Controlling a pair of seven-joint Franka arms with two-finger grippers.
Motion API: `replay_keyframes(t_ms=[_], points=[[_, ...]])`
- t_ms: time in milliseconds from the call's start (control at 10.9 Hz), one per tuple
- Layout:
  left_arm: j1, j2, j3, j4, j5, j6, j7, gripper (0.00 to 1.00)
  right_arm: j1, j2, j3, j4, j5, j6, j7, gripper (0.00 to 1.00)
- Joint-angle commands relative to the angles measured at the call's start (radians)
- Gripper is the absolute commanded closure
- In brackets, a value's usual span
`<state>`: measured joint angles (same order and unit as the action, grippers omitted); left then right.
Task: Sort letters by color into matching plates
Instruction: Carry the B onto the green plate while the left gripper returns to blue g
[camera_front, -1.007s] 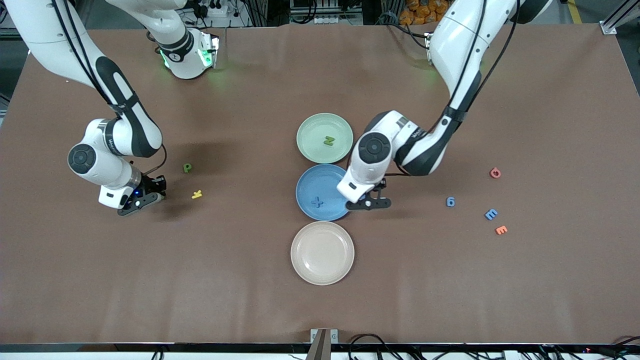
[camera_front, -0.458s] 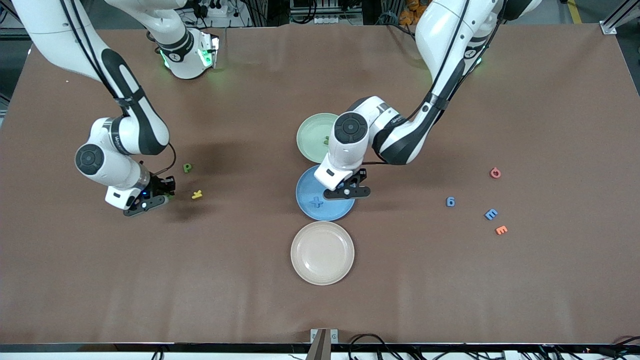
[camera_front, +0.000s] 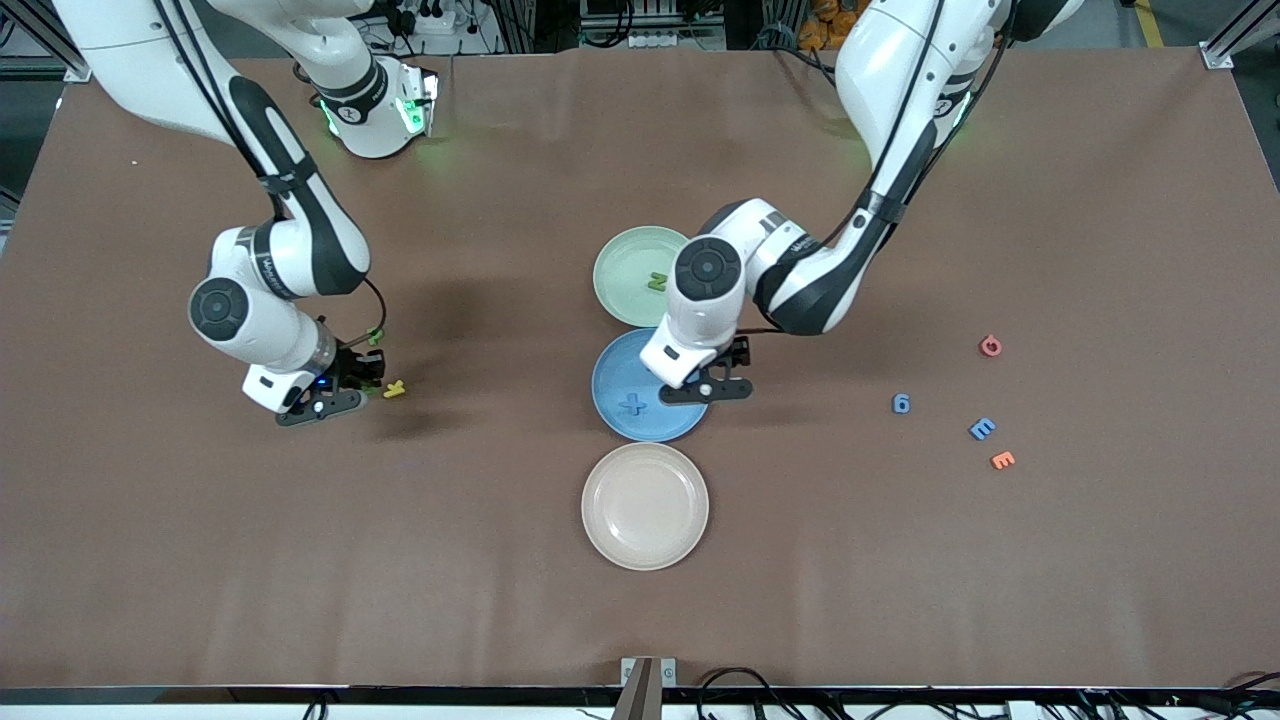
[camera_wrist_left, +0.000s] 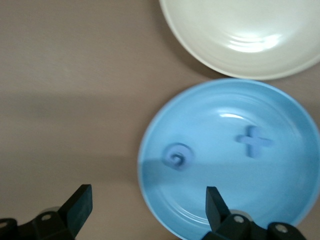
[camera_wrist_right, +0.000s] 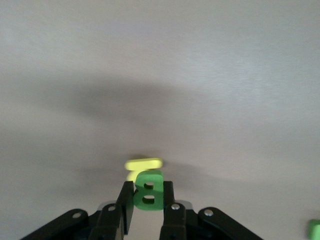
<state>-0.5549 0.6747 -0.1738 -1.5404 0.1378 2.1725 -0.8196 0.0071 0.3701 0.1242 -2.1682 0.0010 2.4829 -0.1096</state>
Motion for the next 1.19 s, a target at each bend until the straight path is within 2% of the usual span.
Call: replay_keyframes(t_ms=[0, 183, 458, 641, 824, 915, 1099], points=[[0.079, -0.018, -0.001, -0.007, 0.002, -0.057, 0.08, 0.0, 0.062, -0.045, 0.07, -0.019, 0.013, -0.012, 0.239, 1.0], [0.122, -0.04, -0.001, -0.032, 0.0, -0.072, 0.099, 0.0, 0.118, -0.051, 0.129, -0.016, 0.013, -0.004, 0.435, 1.0], [0.219, -0.096, -0.007, -0.096, 0.002, -0.062, 0.175, 0.0, 0.255, -0.05, 0.164, -0.005, 0.013, 0.051, 0.71, 1.0], [0.277, -0.165, -0.007, -0.223, 0.002, 0.019, 0.275, 0.0, 0.345, -0.045, 0.167, 0.004, 0.013, 0.099, 0.851, 1.0], [0.321, -0.249, -0.007, -0.417, 0.017, 0.192, 0.33, 0.0, 0.428, -0.031, 0.182, 0.037, 0.013, 0.111, 0.986, 1.0], [0.349, -0.274, -0.007, -0.485, 0.044, 0.248, 0.356, 0.0, 0.485, -0.013, 0.181, 0.066, 0.013, 0.111, 1.061, 1.0], [0.404, -0.281, -0.007, -0.533, 0.081, 0.263, 0.426, 0.0, 0.588, 0.038, 0.181, 0.132, -0.018, 0.113, 1.215, 1.0]])
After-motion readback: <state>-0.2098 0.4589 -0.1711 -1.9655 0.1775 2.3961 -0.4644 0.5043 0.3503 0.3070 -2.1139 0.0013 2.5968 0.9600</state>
